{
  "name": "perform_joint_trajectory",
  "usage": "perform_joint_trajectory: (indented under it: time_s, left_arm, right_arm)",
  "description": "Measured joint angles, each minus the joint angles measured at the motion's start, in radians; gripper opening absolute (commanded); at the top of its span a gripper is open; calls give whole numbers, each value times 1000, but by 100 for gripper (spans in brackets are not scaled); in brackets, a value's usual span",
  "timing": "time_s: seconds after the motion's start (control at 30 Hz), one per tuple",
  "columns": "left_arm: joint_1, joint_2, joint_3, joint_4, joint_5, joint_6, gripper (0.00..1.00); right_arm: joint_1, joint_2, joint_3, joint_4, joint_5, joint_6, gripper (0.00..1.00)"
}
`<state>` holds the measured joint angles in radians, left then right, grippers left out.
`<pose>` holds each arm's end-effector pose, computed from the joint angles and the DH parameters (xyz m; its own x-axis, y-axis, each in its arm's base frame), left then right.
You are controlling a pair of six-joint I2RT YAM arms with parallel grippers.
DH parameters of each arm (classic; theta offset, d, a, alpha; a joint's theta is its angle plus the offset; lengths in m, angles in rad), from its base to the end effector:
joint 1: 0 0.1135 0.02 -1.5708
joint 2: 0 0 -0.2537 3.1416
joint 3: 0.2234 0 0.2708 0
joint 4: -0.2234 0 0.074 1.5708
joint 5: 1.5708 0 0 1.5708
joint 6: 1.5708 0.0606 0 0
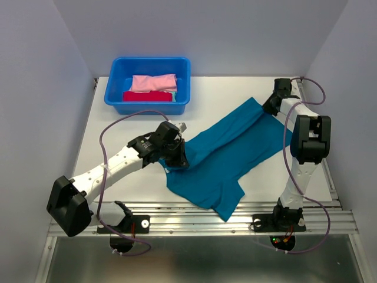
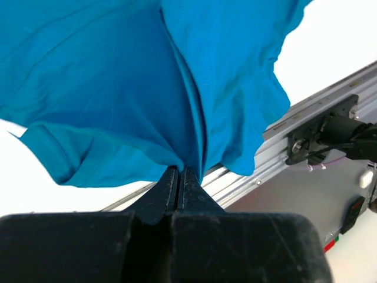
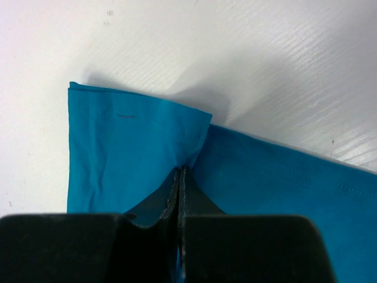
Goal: Roll the t-shirts
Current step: Fold the T-shirt at the center of the board.
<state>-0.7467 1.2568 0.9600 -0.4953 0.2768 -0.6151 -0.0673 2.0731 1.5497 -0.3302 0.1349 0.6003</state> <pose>0.2123 -0.2191 0.2408 -0.8850 0.0627 -0.4614 0.3472 0.7491 -0.5642 0.4873 -0.0410 0.1548 -0.5330 0.5970 -0.5996 0.5525 0.7823 0.2876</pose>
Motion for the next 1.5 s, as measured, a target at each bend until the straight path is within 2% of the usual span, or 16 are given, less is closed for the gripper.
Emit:
perform_joint_trajectory:
  time_s: [0.17, 0.53, 0.73, 1.3, 1.37, 1.4, 1.43, 1.47, 1.5]
  left_arm:
    - [0, 4, 19, -32, -29, -16, 0]
    - [-1, 22, 195, -117, -53, -8, 0]
    - [-1, 53, 183, -131, -1, -6, 0]
    - [-6, 105, 23, -24, 157, -23, 0]
    - [-8, 112, 9, -5, 175, -23, 12]
    - [-10, 119, 0, 7, 190, -22, 29]
    - [-12, 125, -8, 16, 200, -23, 37]
    - [-14, 132, -16, 24, 213, -22, 48]
    - [-16, 142, -21, 24, 222, -21, 63]
  right_arm:
    - [-4, 0, 1, 0, -2, 6, 1]
    - [-5, 0, 11, 1, -15, 11, 1]
    - [-5, 2, 16, 2, -22, 18, 1]
    - [-5, 42, 39, 2, -22, 18, 1]
    - [-5, 48, 39, 2, -21, 18, 1]
    - [-5, 53, 39, 2, -20, 18, 3]
    - [-5, 57, 39, 2, -19, 18, 7]
    - [-5, 61, 39, 2, -19, 18, 13]
    - [-5, 64, 39, 2, -19, 17, 22]
